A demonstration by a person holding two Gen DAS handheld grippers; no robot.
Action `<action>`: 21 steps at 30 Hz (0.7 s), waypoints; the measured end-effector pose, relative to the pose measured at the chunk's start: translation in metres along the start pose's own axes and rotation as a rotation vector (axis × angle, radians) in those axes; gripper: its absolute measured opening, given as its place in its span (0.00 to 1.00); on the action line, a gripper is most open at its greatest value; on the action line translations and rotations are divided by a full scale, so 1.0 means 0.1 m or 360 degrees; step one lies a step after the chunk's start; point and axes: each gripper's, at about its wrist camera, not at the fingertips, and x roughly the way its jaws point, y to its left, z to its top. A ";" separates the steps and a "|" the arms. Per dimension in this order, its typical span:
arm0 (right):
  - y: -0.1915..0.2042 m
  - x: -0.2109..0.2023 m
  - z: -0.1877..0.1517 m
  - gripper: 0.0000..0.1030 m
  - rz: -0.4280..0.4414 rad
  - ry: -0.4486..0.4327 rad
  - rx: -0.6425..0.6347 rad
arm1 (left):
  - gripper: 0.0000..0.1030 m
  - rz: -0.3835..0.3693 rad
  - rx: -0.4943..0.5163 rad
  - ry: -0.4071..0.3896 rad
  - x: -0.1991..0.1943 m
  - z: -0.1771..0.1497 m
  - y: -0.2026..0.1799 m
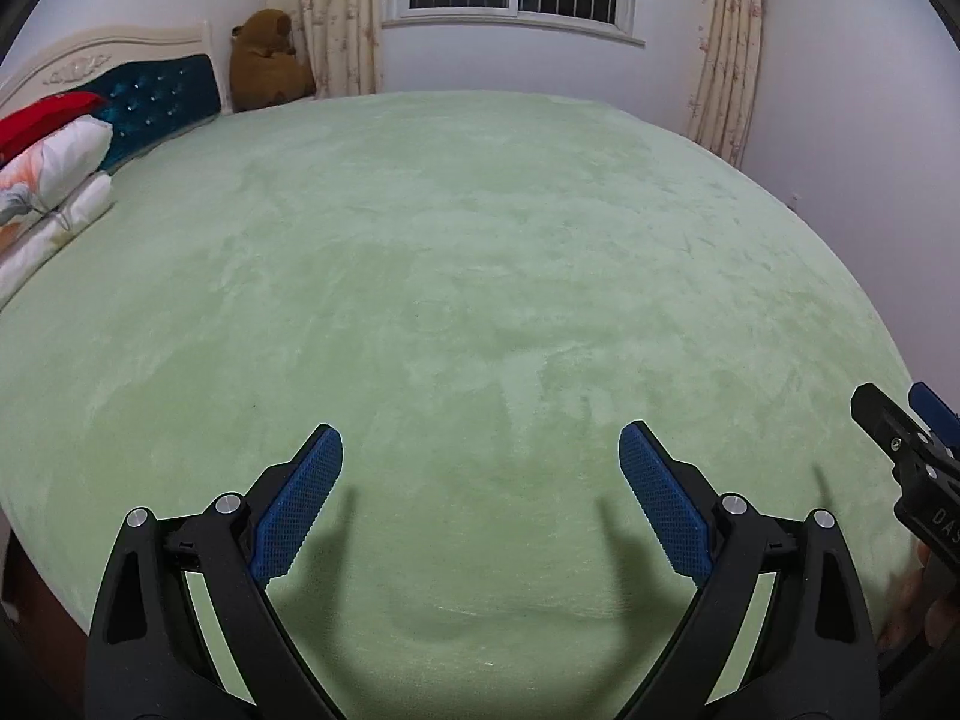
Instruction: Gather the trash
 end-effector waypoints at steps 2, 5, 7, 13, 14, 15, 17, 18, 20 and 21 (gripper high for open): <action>-0.05 0.01 0.00 0.95 -0.0017 -0.0001 0.0045 | 0.88 0.0017 0.0015 0.0011 0.00 -0.02 -0.03; -0.12 0.02 -0.02 0.95 -0.0036 0.0005 0.0094 | 0.88 0.0004 0.0028 0.0007 0.02 -0.05 -0.06; -0.14 0.03 -0.02 0.95 -0.0047 0.0017 0.0114 | 0.88 0.0011 0.0058 -0.0007 0.00 -0.06 -0.10; -0.14 0.06 -0.04 0.95 -0.0064 0.0042 0.0111 | 0.88 0.0001 0.0094 -0.0003 0.02 -0.06 -0.15; -0.13 0.06 -0.04 0.95 -0.0066 0.0040 0.0104 | 0.88 0.0001 0.0094 -0.0002 0.02 -0.06 -0.15; -0.13 0.06 -0.04 0.95 -0.0067 0.0039 0.0099 | 0.88 -0.0001 0.0093 -0.0001 0.02 -0.06 -0.15; -0.12 0.06 -0.04 0.95 -0.0071 0.0038 0.0089 | 0.88 -0.0008 0.0088 -0.0003 0.02 -0.06 -0.14; -0.12 0.06 -0.05 0.95 -0.0073 0.0039 0.0085 | 0.88 -0.0008 0.0086 -0.0004 0.02 -0.06 -0.14; -0.11 0.06 -0.05 0.95 -0.0078 0.0042 0.0079 | 0.88 -0.0010 0.0082 -0.0003 0.02 -0.06 -0.13; -0.11 0.06 -0.05 0.95 -0.0080 0.0043 0.0077 | 0.88 -0.0013 0.0080 -0.0002 0.02 -0.06 -0.13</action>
